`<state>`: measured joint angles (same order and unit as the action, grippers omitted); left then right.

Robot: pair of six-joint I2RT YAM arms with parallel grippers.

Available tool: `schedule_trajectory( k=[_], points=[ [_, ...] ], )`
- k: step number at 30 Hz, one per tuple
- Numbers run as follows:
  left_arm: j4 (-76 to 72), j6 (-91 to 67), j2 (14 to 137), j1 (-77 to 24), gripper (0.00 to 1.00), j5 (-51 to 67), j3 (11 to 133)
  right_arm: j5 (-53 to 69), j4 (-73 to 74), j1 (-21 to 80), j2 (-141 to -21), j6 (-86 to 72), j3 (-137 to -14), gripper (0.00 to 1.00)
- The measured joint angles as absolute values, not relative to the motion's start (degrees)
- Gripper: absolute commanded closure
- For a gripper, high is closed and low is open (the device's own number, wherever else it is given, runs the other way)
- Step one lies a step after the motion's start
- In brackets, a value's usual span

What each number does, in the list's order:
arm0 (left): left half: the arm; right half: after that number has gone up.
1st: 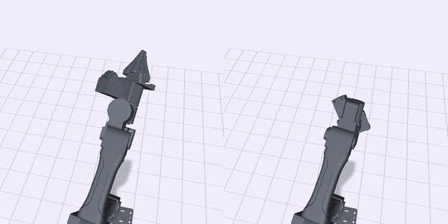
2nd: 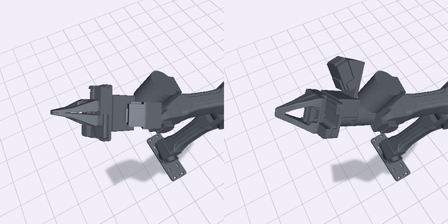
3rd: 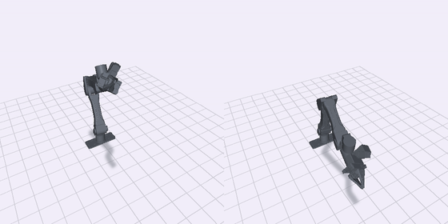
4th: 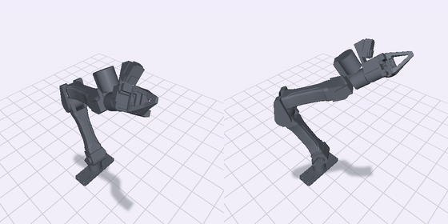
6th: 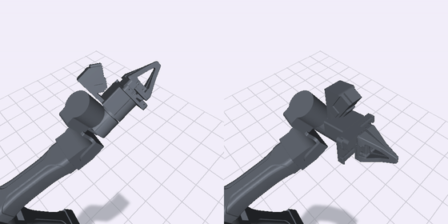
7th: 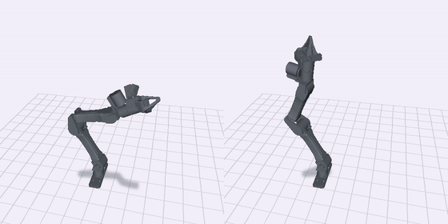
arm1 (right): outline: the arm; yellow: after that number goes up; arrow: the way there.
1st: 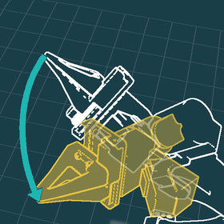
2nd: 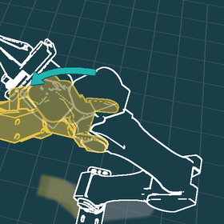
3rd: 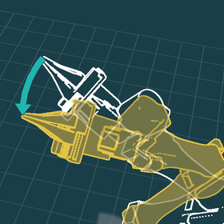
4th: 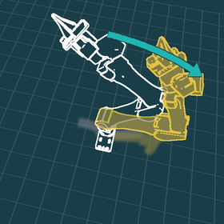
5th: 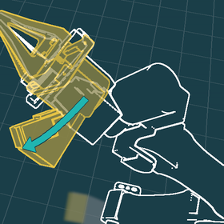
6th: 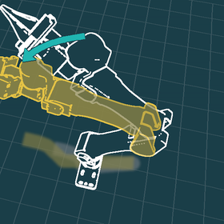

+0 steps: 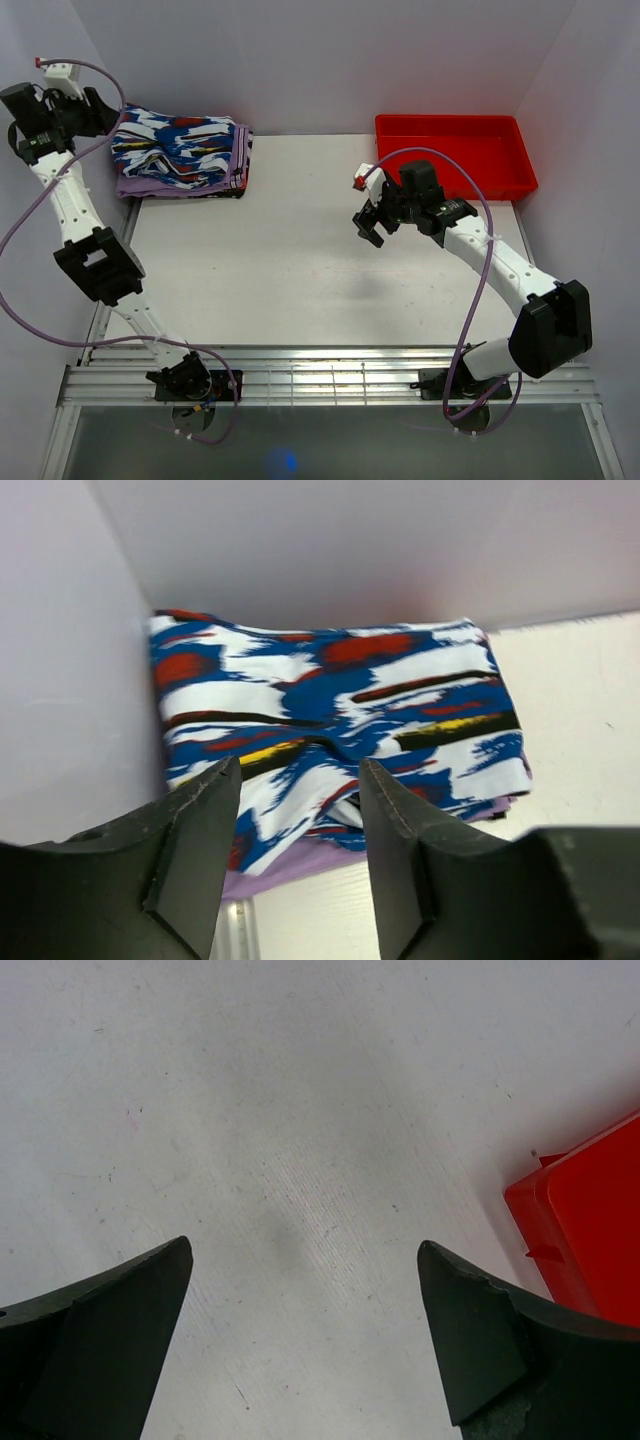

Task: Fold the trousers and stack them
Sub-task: Neatly place the folded trousers to the corner

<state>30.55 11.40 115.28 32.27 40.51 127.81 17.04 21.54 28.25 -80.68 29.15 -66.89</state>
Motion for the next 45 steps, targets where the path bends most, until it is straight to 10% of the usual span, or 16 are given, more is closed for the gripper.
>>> schedule_trajectory(
  k=[16,19,24,45],
  points=[
    [37.3,10.1,130.0,30.4,0.79,28.1,120.4,17.2,22.3,28.3,-80.8,29.0,-66.5,0.0],
    [37.8,11.0,129.8,32.2,0.68,25.8,120.3,16.9,22.6,28.3,-80.7,29.1,-66.4,0.0],
    [38.3,14.0,126.7,33.2,0.02,27.5,116.2,16.4,23.0,27.7,-80.7,29.0,-66.4,0.05],
    [42.3,16.1,85.1,7.1,0.02,30.8,70.1,23.3,31.3,-1.3,-71.2,20.6,-57.0,0.1]
  ],
)
